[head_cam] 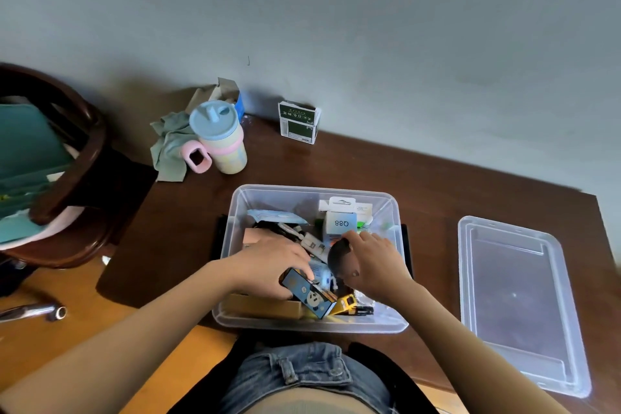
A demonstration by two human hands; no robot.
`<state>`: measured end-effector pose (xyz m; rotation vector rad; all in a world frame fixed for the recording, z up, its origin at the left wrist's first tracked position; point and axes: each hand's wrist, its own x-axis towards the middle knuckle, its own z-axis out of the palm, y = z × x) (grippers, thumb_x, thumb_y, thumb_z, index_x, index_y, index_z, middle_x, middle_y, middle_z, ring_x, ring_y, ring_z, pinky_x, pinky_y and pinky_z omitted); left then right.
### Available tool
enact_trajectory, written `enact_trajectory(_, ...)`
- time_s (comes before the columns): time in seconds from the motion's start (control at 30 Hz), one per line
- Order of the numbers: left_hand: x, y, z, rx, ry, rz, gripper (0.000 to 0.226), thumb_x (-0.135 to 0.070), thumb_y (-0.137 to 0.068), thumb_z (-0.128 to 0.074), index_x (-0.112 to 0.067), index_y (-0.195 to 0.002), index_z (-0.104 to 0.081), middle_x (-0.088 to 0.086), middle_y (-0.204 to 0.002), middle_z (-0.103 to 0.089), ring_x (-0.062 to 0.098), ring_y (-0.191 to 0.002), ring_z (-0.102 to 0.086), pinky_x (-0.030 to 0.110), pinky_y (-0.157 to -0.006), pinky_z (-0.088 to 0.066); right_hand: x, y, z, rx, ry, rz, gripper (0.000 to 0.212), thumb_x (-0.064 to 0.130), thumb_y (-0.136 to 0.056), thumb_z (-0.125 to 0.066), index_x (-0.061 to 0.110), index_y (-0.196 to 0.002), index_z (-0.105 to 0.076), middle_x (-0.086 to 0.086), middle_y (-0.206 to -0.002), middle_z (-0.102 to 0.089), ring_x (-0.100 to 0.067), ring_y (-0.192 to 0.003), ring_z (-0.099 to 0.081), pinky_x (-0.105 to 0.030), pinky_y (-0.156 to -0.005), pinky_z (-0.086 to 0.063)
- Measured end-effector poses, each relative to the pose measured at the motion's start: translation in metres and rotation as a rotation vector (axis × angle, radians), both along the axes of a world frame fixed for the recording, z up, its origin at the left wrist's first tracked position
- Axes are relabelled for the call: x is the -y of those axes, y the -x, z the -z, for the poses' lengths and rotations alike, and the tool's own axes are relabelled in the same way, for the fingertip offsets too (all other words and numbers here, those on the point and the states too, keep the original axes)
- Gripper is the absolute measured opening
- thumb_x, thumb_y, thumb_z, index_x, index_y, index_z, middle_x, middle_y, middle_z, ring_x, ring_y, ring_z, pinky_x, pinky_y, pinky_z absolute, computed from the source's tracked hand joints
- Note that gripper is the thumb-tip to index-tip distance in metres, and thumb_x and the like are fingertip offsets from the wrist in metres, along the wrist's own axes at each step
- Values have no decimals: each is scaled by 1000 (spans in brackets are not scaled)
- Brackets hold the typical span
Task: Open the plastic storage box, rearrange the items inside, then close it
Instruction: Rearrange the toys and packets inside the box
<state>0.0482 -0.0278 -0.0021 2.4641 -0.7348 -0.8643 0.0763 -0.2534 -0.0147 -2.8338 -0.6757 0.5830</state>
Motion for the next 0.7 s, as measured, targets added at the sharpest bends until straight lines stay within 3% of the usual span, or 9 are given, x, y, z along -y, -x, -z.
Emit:
enact_trajectory(0.1,2,5,5,122,51,1,34,-31,-84,-60,-32,-117,-64,-13,-121,-61,7,-115,-48,28,-102,-30,3,3,-6,40,-110,40,63,41,-76,-71,29,-129,-38,6,-117,-56,-16,-106,-51,-30,-95,-38)
enact_trajectory(0.27,-6,12,6,242,221,-172,21,-43,-78,-64,-30,-94,-69,-16,-86,-64,1,-86,-53,23,-80,-34,-7,7,-15,133,-214,55,61,47,-76,-69,28,-128,-42,5,-113,-60,-18,-104,-51,-31,-91,-39)
enact_trajectory(0.4,-26,14,0,98,403,-382,29,-30,-76,-75,-28,-104,-70,-19,-93,-65,-1,-91,-59,19,-81,-48,-23,-1,-24,131,-409,148,49,35,-80,-69,22,-124,-53,3,-103,-64,-17,-98,-53,-30,-83,-44)
enact_trajectory(0.53,-41,12,-3,31,626,-642,36,-16,-76,-79,-37,-102,-66,-21,-99,-69,0,-97,-64,9,-77,-48,-44,-8,-28,26,-599,203,28,15,-87,-61,15,-115,-62,2,-100,-67,-12,-90,-61,-30,-82,-51)
enact_trajectory(0.6,-46,8,0,34,657,-730,33,-16,-77,-79,-28,-106,-68,-12,-101,-71,9,-98,-67,19,-81,-53,-48,-9,-25,15,-553,165,24,12,-89,-57,15,-112,-64,-1,-102,-67,-15,-92,-62,-33,-81,-52)
enact_trajectory(0.7,-47,3,5,81,682,-851,26,-17,-79,-76,-32,-99,-68,-7,-95,-73,17,-93,-69,35,-81,-57,-37,-6,-22,51,-538,202,16,14,-91,-56,17,-102,-67,5,-97,-68,-8,-84,-61,-21,-73,-50)
